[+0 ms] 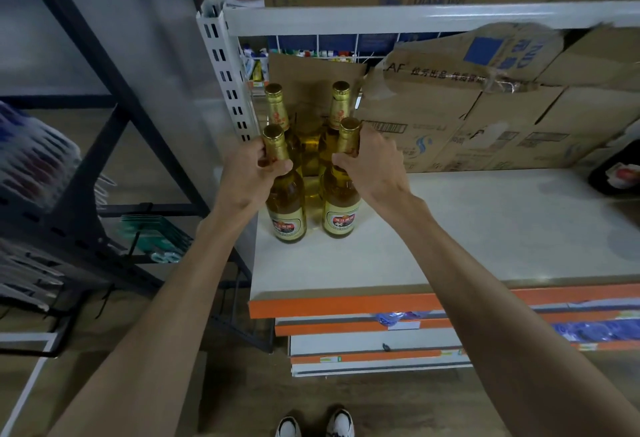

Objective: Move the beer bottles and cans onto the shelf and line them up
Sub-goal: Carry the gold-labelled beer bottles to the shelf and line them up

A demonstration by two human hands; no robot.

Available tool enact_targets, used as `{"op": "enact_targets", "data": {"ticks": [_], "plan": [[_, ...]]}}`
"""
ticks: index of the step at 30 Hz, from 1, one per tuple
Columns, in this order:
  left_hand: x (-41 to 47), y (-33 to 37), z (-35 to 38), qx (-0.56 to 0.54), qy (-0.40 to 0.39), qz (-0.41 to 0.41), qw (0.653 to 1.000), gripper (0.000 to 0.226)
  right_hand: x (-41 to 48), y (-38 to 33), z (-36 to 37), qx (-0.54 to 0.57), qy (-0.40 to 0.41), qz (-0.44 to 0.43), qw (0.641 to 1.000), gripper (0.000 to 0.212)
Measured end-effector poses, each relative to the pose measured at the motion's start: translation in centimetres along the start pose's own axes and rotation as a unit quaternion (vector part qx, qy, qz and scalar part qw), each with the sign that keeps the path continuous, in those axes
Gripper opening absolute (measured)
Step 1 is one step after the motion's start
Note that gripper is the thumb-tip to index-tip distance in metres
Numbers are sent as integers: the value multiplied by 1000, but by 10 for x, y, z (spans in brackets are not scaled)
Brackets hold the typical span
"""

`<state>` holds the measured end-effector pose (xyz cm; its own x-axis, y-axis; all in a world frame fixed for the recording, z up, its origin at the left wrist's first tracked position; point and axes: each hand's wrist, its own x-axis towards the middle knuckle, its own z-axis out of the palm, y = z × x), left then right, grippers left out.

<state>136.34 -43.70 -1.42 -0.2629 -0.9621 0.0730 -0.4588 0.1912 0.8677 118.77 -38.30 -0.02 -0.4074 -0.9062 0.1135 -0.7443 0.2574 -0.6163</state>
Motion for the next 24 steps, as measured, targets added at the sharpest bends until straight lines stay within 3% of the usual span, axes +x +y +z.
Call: {"op": "enact_targets", "data": {"ticks": [8,24], "plan": [[-4,0,10,-6,42,-5,999,25,-2,4,-3,-9,-2,-8,1000,39],[-1,-2,7,-14,25,-7,1000,27,-4,3,2,23,5,18,1000,37]]}}
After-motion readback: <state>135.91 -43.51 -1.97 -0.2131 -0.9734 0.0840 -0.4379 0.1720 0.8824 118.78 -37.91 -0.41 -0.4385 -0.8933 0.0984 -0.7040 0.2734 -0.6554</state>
